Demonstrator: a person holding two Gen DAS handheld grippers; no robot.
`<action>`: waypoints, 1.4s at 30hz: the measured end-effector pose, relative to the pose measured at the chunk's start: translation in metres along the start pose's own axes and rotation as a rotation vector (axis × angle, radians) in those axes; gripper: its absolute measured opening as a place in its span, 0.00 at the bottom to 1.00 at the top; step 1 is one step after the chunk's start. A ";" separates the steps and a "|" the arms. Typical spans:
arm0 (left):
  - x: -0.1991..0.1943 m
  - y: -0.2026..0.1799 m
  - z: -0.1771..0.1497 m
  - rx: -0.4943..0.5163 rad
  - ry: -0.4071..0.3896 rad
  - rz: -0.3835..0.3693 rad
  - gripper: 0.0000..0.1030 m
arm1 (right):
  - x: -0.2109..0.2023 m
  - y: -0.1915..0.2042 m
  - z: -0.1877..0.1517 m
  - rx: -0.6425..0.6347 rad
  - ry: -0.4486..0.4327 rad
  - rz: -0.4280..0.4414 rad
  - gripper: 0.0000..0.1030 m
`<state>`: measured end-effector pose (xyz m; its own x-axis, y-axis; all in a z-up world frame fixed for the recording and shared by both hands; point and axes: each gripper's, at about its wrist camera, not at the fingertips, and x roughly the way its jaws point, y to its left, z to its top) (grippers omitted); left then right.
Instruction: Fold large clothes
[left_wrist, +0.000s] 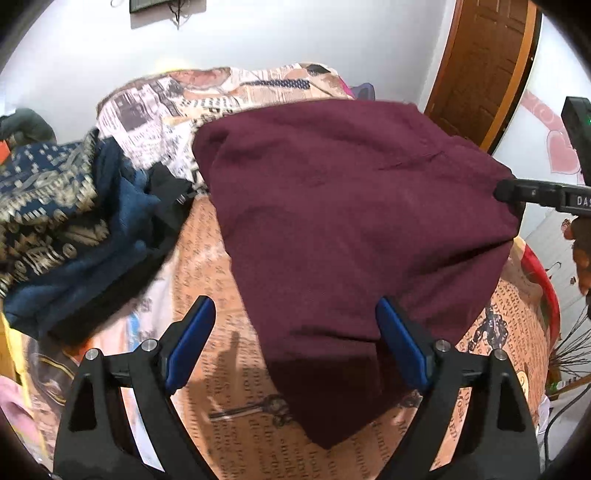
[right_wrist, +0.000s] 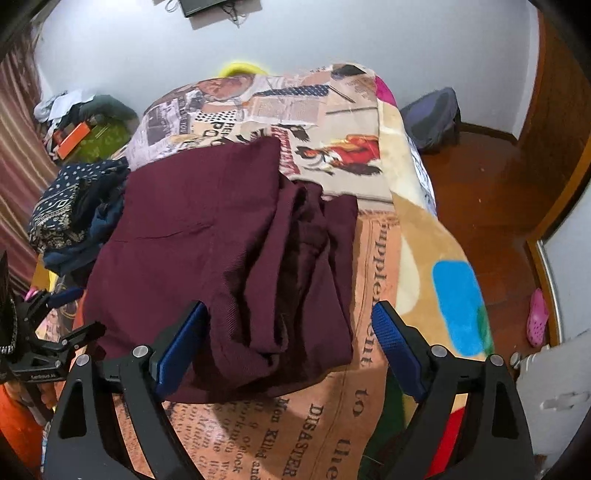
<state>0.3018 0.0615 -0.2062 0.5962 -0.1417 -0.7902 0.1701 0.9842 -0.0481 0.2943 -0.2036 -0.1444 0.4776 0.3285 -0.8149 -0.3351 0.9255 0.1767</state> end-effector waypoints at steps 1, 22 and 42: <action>-0.004 0.003 0.003 -0.002 -0.010 0.013 0.86 | -0.003 0.002 0.003 -0.008 0.000 0.011 0.87; 0.074 0.086 0.044 -0.424 0.165 -0.306 0.87 | 0.084 -0.059 0.037 0.255 0.198 0.250 1.00; 0.088 0.074 0.047 -0.522 0.215 -0.447 0.58 | 0.087 -0.057 0.047 0.340 0.252 0.381 0.53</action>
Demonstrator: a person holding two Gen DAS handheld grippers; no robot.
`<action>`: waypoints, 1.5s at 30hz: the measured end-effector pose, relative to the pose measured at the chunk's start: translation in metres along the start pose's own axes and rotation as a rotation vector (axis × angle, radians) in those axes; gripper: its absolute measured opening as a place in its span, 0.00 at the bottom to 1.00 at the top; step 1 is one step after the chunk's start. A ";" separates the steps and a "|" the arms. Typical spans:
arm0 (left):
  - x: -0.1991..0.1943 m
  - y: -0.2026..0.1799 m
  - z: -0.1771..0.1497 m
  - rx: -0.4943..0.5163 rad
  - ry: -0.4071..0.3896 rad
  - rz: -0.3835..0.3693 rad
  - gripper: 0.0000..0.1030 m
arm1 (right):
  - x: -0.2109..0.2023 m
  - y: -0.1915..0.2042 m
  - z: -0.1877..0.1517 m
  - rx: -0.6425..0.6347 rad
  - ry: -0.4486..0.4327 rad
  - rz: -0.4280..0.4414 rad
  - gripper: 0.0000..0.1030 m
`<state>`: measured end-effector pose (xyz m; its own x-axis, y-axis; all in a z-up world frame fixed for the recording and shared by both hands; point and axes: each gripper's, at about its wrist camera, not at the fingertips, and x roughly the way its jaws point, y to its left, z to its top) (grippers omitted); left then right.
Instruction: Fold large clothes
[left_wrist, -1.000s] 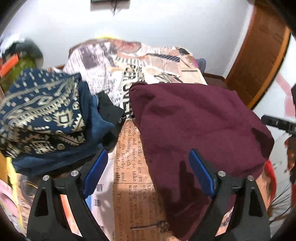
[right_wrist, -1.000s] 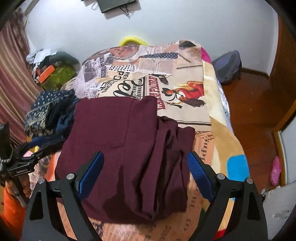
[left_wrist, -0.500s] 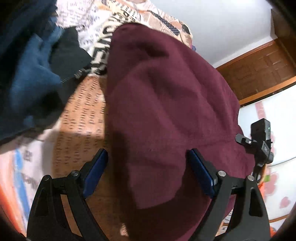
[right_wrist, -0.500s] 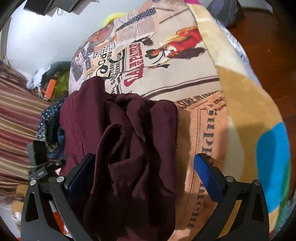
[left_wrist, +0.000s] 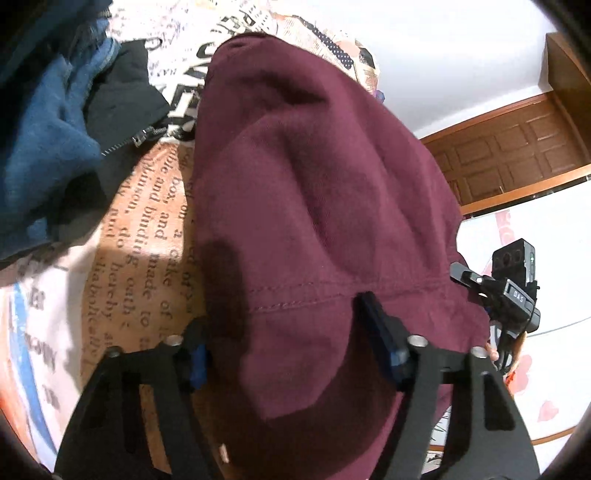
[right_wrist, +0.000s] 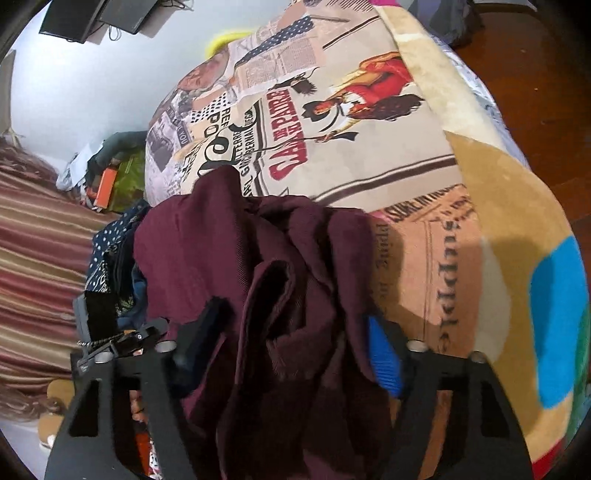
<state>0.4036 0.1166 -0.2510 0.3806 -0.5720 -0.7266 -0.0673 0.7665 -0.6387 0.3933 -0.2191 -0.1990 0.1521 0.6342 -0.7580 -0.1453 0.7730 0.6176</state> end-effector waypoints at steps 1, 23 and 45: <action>-0.006 -0.003 -0.002 0.008 -0.009 0.006 0.54 | -0.003 0.001 -0.001 0.008 -0.002 0.001 0.48; -0.314 -0.041 0.010 0.243 -0.512 0.049 0.27 | -0.042 0.231 0.003 -0.299 -0.181 0.195 0.31; -0.315 0.176 0.085 -0.095 -0.539 0.332 0.38 | 0.216 0.312 0.042 -0.397 -0.058 0.054 0.37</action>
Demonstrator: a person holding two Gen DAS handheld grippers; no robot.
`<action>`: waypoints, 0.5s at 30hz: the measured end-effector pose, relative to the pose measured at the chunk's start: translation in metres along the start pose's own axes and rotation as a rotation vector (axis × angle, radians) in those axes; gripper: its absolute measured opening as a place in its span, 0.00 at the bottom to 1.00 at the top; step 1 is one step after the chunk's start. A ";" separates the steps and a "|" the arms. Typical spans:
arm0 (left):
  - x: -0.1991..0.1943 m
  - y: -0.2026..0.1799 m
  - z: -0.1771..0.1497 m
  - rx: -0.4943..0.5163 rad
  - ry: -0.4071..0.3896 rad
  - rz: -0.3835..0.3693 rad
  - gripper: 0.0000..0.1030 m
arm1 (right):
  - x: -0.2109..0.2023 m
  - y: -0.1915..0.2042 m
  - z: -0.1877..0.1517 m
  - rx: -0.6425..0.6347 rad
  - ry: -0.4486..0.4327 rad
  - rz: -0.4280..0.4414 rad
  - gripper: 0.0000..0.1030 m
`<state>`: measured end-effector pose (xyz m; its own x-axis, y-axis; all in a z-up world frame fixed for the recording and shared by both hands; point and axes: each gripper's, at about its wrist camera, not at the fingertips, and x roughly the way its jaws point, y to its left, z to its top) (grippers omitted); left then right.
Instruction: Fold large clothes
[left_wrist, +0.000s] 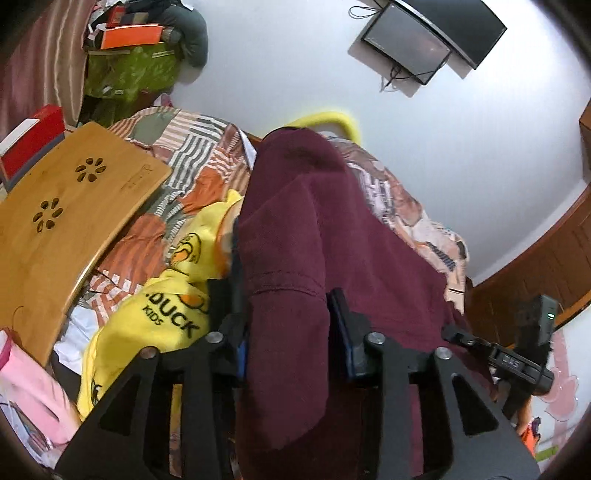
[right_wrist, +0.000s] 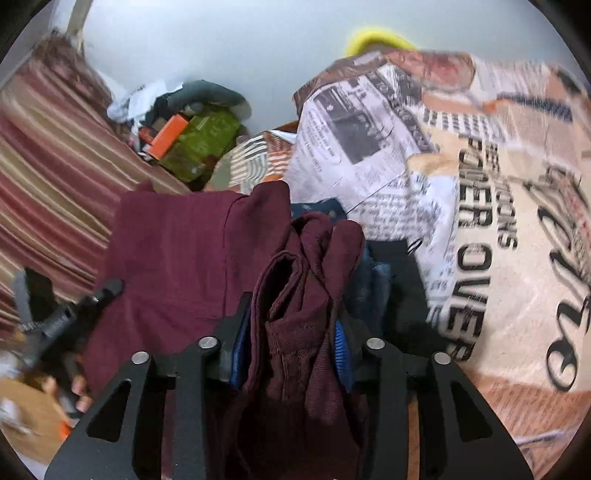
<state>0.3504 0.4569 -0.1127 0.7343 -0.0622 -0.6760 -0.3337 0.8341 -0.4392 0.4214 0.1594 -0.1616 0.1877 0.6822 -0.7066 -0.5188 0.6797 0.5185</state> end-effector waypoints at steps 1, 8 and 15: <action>0.001 0.001 0.000 0.007 0.000 0.006 0.39 | -0.002 0.003 0.000 -0.034 -0.018 -0.014 0.37; -0.023 -0.018 -0.004 0.062 -0.013 0.089 0.39 | -0.037 0.009 -0.002 -0.066 -0.042 -0.095 0.43; -0.096 -0.061 -0.028 0.227 -0.183 0.198 0.39 | -0.122 0.042 -0.026 -0.231 -0.217 -0.101 0.43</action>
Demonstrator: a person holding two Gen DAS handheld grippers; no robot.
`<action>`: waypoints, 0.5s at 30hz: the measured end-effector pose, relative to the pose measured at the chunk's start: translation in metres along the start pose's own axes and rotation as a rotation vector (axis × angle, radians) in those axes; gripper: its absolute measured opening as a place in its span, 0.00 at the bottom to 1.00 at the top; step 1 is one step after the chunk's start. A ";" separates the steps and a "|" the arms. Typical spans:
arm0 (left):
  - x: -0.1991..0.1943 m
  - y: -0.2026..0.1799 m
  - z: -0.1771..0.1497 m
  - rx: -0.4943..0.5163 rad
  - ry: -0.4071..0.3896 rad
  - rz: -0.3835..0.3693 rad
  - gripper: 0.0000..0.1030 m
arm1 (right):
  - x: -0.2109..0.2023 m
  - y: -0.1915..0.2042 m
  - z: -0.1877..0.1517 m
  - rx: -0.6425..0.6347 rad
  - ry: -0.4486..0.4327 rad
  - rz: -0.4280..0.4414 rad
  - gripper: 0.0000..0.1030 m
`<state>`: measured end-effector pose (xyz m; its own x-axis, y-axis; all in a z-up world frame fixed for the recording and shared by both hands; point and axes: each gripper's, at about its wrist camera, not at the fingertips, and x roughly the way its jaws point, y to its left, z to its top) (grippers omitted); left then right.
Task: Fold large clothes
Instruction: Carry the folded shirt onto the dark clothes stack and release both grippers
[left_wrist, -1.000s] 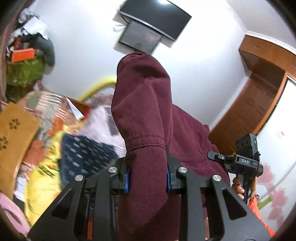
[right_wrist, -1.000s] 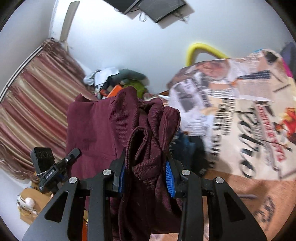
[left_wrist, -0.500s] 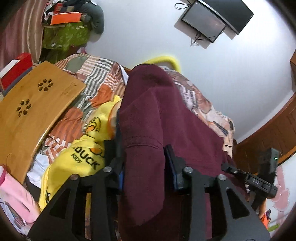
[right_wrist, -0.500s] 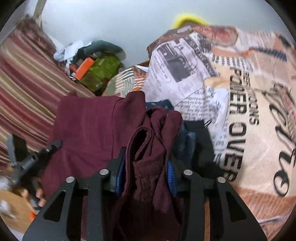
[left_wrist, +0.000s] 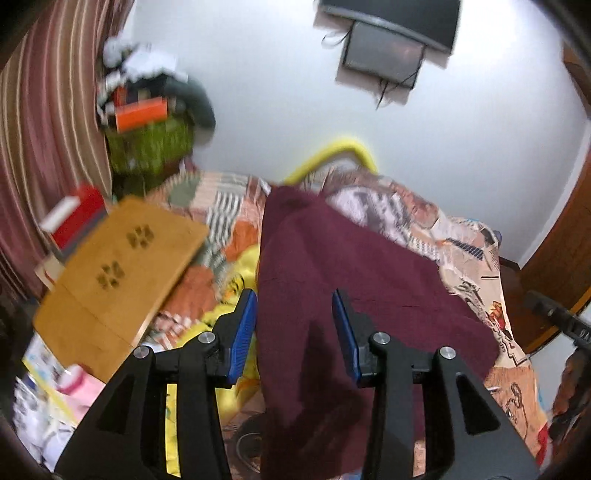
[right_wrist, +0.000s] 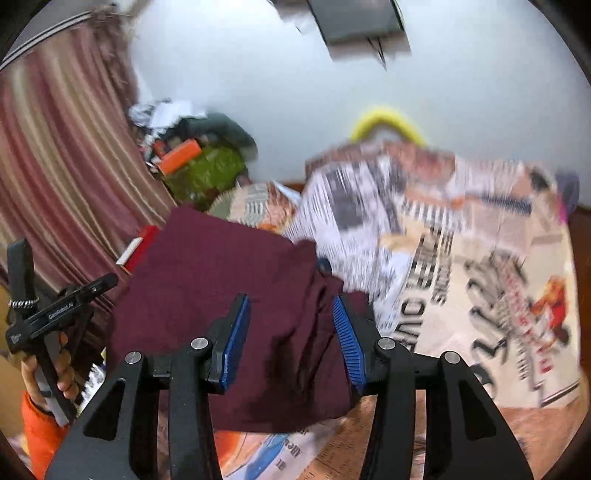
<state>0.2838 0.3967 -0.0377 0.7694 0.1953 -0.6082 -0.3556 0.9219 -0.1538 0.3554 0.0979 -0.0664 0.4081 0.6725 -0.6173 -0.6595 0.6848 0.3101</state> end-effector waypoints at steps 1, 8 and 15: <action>-0.018 -0.006 0.000 0.017 -0.031 0.000 0.39 | -0.016 0.008 -0.001 -0.029 -0.039 -0.006 0.43; -0.145 -0.049 -0.018 0.136 -0.270 -0.015 0.39 | -0.126 0.048 -0.015 -0.109 -0.293 0.074 0.43; -0.243 -0.081 -0.067 0.184 -0.484 -0.021 0.40 | -0.195 0.079 -0.049 -0.162 -0.474 0.126 0.43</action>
<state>0.0905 0.2518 0.0705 0.9482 0.2685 -0.1696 -0.2717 0.9624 0.0041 0.1930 0.0068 0.0426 0.5354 0.8263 -0.1751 -0.7963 0.5629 0.2215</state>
